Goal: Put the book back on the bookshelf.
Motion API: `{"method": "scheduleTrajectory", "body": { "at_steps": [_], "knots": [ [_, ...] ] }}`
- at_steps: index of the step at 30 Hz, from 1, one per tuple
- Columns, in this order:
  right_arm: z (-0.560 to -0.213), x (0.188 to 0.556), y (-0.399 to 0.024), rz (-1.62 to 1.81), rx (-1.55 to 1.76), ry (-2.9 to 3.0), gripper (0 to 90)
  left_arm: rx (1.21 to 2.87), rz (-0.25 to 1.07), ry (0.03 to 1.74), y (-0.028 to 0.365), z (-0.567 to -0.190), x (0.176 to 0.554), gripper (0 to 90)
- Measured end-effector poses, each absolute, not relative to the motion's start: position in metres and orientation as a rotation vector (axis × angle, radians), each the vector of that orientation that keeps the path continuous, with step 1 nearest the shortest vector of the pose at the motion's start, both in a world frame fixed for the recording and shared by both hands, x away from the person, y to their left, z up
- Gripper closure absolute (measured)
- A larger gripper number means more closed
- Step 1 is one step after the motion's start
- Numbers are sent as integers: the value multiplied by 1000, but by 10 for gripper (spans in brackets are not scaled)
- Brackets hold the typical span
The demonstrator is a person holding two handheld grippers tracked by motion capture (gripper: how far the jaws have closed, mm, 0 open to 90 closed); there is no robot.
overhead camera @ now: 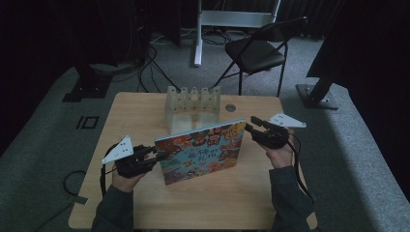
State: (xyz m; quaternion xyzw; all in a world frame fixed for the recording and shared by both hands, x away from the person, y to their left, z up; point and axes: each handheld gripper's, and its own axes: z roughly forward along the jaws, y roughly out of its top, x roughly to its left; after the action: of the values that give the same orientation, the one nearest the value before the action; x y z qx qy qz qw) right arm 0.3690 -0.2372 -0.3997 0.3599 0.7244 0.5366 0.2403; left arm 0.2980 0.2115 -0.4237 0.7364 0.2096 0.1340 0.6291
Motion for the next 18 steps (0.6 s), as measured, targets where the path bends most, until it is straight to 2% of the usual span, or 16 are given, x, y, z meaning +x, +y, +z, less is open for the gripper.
{"method": "scheduleTrajectory", "body": {
  "at_steps": [18],
  "knots": [
    [-416, 374, -244, 1402, 1050, 1968, 547, 1686, 276, 446, 194, -427, 301, 648]
  ]
}}
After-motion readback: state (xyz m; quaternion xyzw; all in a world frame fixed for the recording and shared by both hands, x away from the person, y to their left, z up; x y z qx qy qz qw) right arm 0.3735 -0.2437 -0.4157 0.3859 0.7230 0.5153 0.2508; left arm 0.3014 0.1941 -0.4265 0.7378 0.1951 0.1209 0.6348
